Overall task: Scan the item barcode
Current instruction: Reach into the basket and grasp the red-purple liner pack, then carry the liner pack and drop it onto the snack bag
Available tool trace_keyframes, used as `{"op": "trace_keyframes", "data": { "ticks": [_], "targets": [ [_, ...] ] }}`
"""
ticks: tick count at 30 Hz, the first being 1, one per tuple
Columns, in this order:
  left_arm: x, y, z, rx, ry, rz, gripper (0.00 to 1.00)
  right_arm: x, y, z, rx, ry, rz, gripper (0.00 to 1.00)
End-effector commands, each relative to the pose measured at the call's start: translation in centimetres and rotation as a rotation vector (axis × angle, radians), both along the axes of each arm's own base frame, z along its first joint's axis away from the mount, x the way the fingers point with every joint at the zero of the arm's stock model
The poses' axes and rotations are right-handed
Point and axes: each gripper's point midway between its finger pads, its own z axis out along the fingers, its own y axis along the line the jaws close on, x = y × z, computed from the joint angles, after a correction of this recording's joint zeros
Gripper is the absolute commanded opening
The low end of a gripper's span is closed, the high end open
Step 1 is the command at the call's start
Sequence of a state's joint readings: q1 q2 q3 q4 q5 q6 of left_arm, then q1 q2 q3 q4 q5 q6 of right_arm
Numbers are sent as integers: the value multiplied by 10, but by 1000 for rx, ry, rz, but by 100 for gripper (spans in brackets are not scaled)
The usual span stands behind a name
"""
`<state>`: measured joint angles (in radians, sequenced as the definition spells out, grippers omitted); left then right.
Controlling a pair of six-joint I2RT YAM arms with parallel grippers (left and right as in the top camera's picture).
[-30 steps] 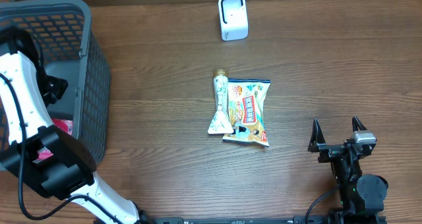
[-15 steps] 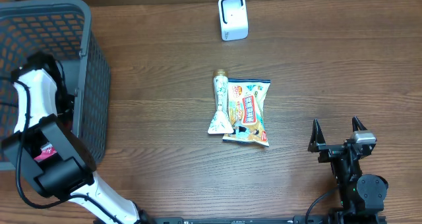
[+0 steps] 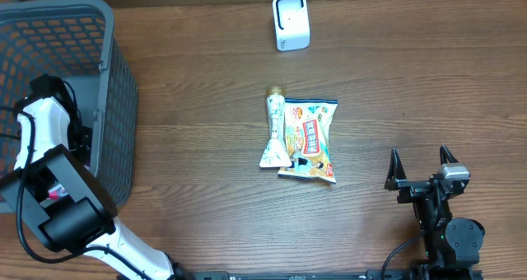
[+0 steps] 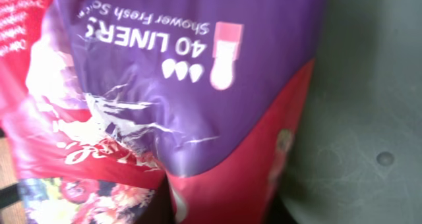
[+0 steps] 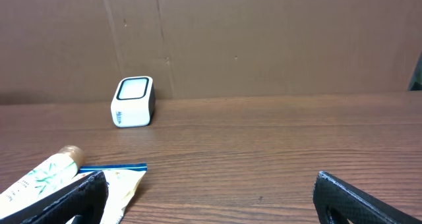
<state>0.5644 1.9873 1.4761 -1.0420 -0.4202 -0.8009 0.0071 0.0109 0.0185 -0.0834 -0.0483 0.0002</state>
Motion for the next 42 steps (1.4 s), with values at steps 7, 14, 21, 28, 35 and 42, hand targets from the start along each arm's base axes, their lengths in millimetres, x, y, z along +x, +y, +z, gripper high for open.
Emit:
{"op": "trace_keyframes", "data": {
  "ticks": [7,14,21,28,35,42],
  "targets": [
    [33,-9,62,-116,-124,-75,4,0,0,-2,4,0,3,100],
    [69,-30,202,-24,-424,-229,4,0,0,-2,4,0,3,100],
    [83,-149,319,16,-731,-622,4,0,0,-2,4,-1,3,100],
    [85,-309,320,-150,-734,-1033,4,0,0,-2,4,0,3,100],
    [75,-434,208,-348,-401,-1266,4,0,0,-2,4,-1,3,100],
    [70,-515,102,-415,-155,-1367,4,0,0,-2,4,-1,3,100]
  ]
}}
